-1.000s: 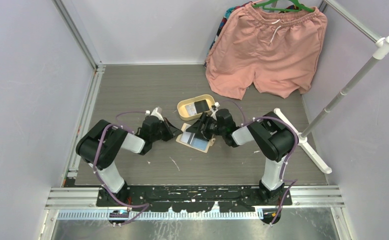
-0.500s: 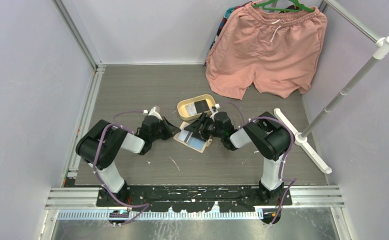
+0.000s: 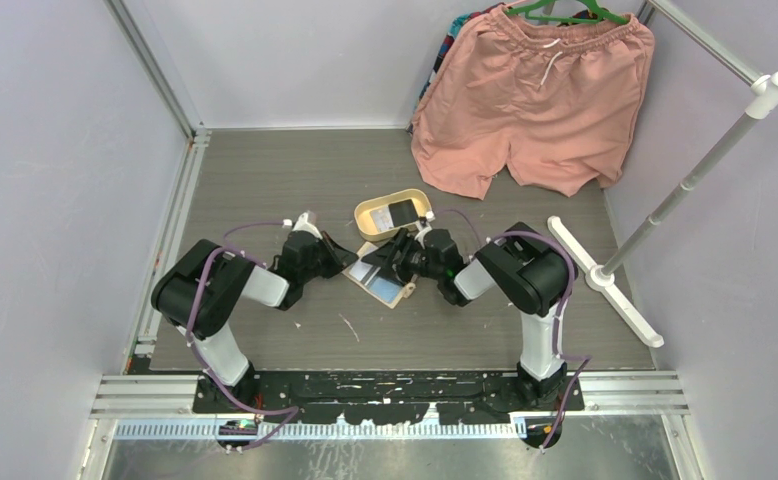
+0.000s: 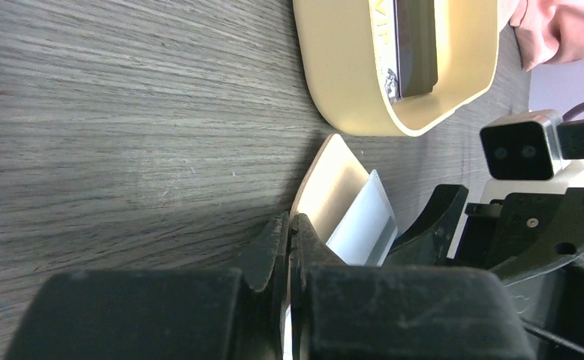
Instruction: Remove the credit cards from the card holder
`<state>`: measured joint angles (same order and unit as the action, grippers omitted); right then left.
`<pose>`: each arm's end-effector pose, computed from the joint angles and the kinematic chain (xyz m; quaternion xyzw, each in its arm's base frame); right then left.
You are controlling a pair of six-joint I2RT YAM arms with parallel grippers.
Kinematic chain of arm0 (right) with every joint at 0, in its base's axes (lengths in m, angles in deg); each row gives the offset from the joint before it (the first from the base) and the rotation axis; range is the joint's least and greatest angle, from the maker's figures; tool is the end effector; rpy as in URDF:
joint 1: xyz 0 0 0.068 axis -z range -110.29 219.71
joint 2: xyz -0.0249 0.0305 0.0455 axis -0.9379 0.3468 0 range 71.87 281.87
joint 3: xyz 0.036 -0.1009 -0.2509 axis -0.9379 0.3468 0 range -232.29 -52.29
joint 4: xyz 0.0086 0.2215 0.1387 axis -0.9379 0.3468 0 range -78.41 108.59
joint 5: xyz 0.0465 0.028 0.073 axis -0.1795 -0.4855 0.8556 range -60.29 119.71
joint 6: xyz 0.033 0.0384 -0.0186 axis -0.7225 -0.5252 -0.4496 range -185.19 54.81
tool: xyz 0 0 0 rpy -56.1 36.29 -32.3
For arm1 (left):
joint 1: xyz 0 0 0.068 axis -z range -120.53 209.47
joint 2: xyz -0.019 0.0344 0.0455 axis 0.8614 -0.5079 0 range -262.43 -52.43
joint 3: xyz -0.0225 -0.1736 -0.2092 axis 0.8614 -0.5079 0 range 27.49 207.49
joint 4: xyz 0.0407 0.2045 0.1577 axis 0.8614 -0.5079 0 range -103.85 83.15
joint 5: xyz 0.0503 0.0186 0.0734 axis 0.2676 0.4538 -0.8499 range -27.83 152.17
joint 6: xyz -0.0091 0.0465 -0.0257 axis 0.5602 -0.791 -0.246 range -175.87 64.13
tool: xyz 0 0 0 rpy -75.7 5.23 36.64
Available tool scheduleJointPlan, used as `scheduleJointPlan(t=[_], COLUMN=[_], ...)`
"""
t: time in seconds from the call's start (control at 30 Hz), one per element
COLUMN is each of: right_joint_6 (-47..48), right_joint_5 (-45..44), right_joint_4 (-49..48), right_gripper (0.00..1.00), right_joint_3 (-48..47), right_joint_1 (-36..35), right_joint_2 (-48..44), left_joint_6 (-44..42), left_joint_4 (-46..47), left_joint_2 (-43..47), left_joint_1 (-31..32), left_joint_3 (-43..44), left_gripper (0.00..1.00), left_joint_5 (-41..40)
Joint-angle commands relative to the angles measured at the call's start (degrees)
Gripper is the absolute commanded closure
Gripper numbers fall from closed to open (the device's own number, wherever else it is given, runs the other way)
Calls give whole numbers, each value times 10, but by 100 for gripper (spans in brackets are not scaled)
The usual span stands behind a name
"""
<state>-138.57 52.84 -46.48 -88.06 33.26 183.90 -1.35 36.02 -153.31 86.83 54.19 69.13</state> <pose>0.2628 0.2115 0.1012 0.1398 0.7899 0.5635 0.1973 0.2536 -0.1360 0.0966 -0.1754 0.8527 -0.3605 0.3349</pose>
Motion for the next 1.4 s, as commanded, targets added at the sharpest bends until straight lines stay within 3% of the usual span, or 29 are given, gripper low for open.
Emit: scheduleJointPlan(t=[0.0, 0.77, 1.17, 1.37], right_joint_6=[39, 11, 35, 40], right_joint_5=[14, 26, 5, -46], right_joint_4=[67, -40, 38, 79], right_gripper=[35, 35, 36, 36], right_joint_3=[-58, -5, 14, 8], right_joint_1=[-45, -42, -31, -29], right_joint_2=[-41, -67, -83, -90], left_joint_6=[-42, -39, -39, -39], left_joint_4=[-227, -220, -219, -220], left_joint_2=[-60, -64, -68, -68], left_joint_1=[24, 23, 23, 23], left_joint_3=[-44, -48, -47, -46], left_gripper=[100, 100, 100, 100], left_joint_5=[16, 19, 21, 21])
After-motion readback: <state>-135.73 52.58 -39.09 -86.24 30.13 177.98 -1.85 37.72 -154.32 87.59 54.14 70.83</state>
